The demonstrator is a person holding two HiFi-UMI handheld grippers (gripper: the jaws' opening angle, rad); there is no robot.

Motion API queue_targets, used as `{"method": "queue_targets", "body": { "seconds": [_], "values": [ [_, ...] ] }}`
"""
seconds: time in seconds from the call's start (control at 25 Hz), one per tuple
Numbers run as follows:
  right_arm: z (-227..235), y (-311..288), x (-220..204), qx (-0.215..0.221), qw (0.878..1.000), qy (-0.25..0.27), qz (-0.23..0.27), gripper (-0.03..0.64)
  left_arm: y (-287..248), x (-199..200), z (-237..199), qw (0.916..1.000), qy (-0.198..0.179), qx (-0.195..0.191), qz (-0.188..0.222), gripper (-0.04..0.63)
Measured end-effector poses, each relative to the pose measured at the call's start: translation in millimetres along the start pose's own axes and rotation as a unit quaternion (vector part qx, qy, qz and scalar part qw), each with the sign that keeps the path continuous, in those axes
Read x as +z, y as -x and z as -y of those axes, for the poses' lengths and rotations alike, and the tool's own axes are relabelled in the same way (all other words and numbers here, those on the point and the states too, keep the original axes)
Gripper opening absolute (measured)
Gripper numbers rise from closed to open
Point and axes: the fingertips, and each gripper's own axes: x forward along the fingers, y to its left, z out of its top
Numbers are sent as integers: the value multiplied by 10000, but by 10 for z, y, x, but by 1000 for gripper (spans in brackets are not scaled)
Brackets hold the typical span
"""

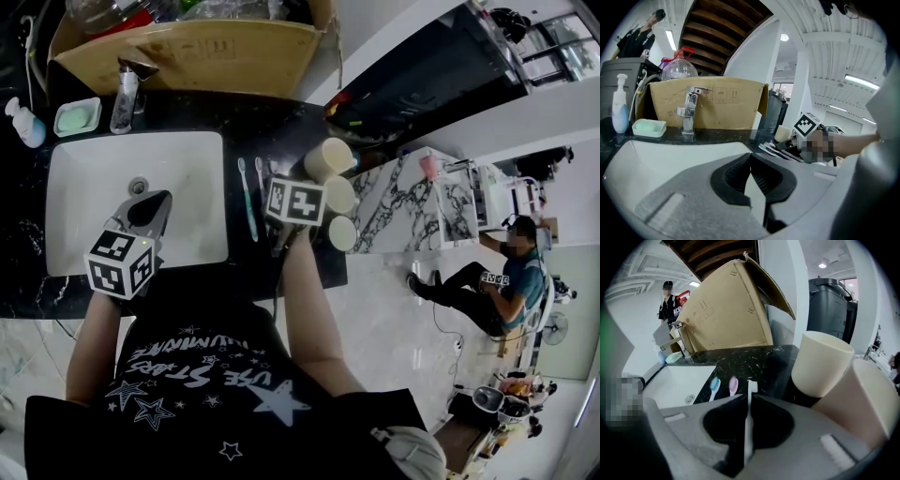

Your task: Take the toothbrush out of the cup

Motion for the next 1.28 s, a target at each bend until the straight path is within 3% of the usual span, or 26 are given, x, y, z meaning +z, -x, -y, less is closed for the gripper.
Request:
{"method": "queue_targets", "body": {
  "seconds": [0.32, 0.44, 0.72, 1.08, 1.28],
  "values": [
    [-112, 375, 54, -78, 9992, 67, 395, 106, 297, -51, -60, 9998, -137, -167, -1, 9],
    [-204, 588, 76, -151, 9983, 91, 562, 106, 430, -47, -71, 9990, -321, -307, 8, 9],
    [-557, 940, -43, -65, 9954, 112, 954, 111, 626, -141, -133, 9981, -359, -498, -41, 9],
    [-973, 1045, -401, 632, 9937, 216, 904, 110, 878, -296, -14, 9995, -210, -234, 26, 9],
    [-1166, 1221, -575, 1026, 9883, 529, 996, 18, 1124, -410, 143, 9998, -183, 82, 83, 9]
  ]
}}
